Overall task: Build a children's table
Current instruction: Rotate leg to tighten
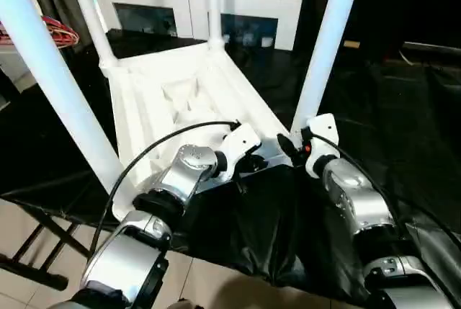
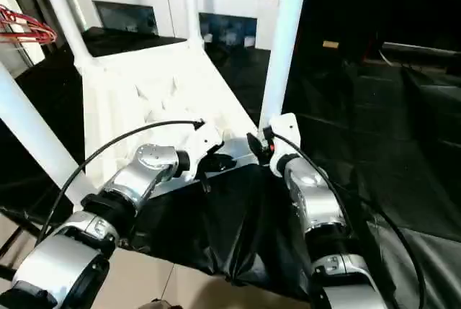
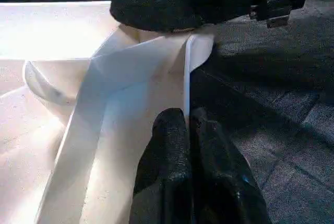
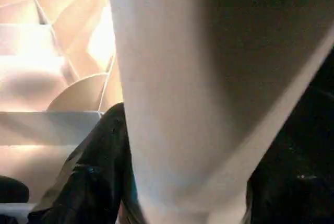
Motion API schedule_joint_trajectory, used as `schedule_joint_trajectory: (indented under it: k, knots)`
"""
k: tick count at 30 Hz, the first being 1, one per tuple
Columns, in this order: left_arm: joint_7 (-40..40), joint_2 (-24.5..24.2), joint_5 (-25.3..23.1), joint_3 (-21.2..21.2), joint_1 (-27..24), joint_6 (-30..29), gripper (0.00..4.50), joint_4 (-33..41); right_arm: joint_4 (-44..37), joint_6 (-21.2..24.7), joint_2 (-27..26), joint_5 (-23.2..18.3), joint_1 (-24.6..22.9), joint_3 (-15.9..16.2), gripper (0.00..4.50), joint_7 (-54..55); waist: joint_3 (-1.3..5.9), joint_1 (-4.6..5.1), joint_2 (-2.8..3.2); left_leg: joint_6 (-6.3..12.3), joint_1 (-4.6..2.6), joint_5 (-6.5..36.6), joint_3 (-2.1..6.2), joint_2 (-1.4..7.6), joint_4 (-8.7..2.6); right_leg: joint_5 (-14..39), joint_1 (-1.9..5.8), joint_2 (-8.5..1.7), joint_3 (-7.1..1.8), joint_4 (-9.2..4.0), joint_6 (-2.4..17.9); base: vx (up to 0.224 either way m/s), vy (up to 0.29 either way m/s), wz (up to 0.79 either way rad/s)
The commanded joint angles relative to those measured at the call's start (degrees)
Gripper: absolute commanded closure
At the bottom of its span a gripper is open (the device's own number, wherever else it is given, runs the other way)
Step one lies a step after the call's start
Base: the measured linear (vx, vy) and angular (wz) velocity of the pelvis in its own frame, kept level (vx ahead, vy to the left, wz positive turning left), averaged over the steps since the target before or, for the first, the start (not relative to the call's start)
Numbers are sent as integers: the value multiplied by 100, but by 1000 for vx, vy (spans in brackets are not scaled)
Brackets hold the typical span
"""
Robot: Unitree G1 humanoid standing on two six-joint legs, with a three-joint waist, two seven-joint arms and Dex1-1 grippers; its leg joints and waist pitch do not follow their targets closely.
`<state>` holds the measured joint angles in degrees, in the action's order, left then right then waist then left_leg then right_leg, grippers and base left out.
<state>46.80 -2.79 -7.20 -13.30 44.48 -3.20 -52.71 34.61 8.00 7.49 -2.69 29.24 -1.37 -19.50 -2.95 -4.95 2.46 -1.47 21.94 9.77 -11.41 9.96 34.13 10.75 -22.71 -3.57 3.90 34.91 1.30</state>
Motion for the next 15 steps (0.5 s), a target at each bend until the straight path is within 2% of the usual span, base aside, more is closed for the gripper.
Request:
schedule_joint_trajectory:
  k: [1,4,7,10,11,15]
  knots:
    - [108,326,150,-57,114,177,450,156,205,193,-364,-125,-16,387,111,-375,355,19,-103,289,-120,1332,203,340,-402,1683,235,-564,-303,-555,993,0,0,0]
    - [278,200,202,-44,63,217,450,214,163,85,-258,-75,-21,427,73,-477,355,19,-98,272,-121,1343,201,340,-402,1709,234,-566,-307,-559,984,0,0,0]
    - [589,37,274,-29,-9,322,450,293,85,23,-86,-142,-31,406,72,-894,368,10,-115,320,-104,1258,201,340,-394,1567,253,-577,-307,-536,1010,0,0,0]
    - [904,-172,324,-25,-88,427,450,375,-144,-37,261,-217,-120,558,72,-1696,372,-10,-118,441,-82,1110,187,330,-370,1360,280,-569,-301,-516,1049,0,0,0]
    - [1086,-282,357,-24,-125,431,450,420,-304,-80,462,-262,-192,655,72,-2122,378,-17,-102,497,-66,1028,182,338,-362,1228,289,-562,-297,-505,1061,0,0,0]
    - [1623,-541,476,-19,-200,579,450,519,-729,-89,949,-459,-411,848,72,-3152,391,-68,-97,606,-64,938,173,359,-343,973,291,-546,-277,-459,1165,0,0,0]
